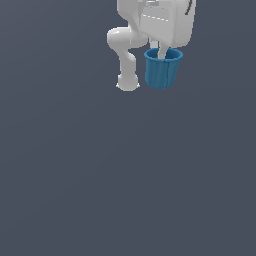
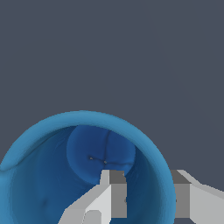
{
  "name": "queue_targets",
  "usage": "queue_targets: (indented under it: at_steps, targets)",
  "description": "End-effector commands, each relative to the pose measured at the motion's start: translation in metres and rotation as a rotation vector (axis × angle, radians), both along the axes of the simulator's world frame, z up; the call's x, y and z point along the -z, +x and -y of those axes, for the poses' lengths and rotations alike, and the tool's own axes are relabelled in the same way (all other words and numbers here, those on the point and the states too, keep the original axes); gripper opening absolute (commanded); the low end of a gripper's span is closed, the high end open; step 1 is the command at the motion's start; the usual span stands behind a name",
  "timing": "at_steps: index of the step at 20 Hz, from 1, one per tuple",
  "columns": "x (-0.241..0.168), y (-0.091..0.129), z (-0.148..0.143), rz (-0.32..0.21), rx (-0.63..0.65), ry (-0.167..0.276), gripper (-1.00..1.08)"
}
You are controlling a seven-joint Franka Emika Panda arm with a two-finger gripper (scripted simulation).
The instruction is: Pick up the object and move it to a goal position.
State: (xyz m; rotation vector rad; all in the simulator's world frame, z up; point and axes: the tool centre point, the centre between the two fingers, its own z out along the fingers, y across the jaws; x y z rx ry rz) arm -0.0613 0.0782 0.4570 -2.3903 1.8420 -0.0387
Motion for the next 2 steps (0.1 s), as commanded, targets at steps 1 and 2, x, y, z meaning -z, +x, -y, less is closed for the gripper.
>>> queue_targets:
  at_steps: [1,2]
  targets:
    - [-0.0033,0.0008,-0.0003,0.002,0.0,0.001,-1.0]
    - [-0.0031,0.0009,-0.0003,0.002,0.0,0.001,-1.0]
